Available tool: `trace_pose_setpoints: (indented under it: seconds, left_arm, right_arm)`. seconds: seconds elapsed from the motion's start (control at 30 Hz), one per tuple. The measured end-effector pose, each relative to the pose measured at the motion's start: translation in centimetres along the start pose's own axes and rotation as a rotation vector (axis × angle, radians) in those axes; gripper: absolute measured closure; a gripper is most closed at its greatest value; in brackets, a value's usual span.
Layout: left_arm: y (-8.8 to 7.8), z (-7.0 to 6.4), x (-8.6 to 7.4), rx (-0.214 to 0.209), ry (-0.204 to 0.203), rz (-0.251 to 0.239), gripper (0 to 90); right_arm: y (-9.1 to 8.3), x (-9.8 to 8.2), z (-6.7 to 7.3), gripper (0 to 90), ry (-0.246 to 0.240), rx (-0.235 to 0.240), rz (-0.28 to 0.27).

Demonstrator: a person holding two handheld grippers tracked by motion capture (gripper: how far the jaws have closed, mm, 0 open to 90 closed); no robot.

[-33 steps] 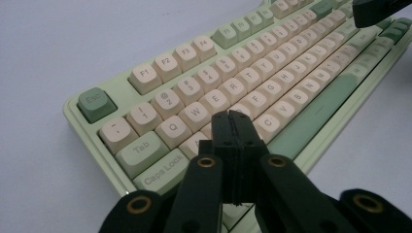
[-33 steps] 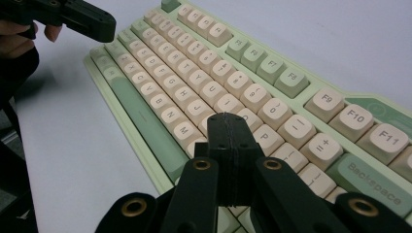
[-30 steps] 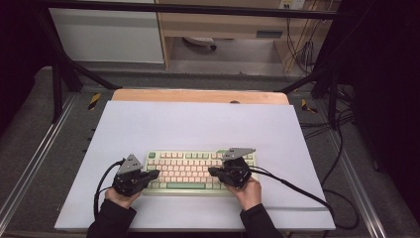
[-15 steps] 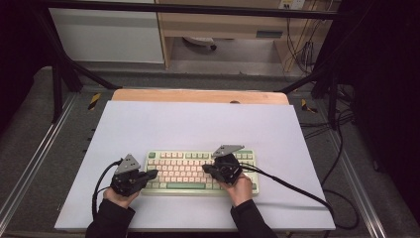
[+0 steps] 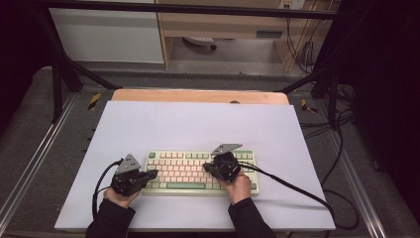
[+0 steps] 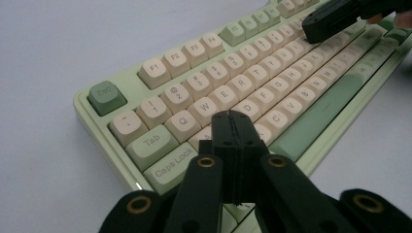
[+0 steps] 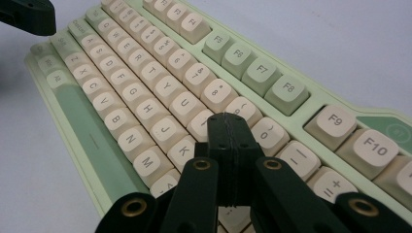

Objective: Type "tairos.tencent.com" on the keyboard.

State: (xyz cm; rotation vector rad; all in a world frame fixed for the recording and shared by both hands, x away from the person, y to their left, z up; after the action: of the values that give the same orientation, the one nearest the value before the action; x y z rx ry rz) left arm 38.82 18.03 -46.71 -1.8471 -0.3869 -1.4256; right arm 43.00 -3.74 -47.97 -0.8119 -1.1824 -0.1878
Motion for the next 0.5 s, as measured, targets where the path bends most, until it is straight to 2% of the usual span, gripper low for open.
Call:
trace_pose_setpoints:
  seconds: [0.23,0.5]
  left_arm:
    - [0.05,-0.01,-0.08,-0.002,0.002,0.005,90.0]
    - [0.06,-0.04,-0.07,-0.004,0.003,0.005,90.0]
  right_arm:
    - [0.14,-0.29,0.04,90.0,0.002,-0.001,0.016]
    - [-0.04,-0.12,0.19,90.0,-0.005,0.003,0.000]
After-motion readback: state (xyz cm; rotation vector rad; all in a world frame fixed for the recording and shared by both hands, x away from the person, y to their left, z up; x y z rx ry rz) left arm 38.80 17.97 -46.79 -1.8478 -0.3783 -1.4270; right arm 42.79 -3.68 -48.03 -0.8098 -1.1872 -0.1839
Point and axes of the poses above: each handheld gripper's, and its own axes: y roughly forward along the jaws, x roughly out of its top, z roughly to its left, the point moved 8 cm from there along y, roughly forward along the jaws, and after that the axes turned 14 degrees about -z, right-handed, at the moved point
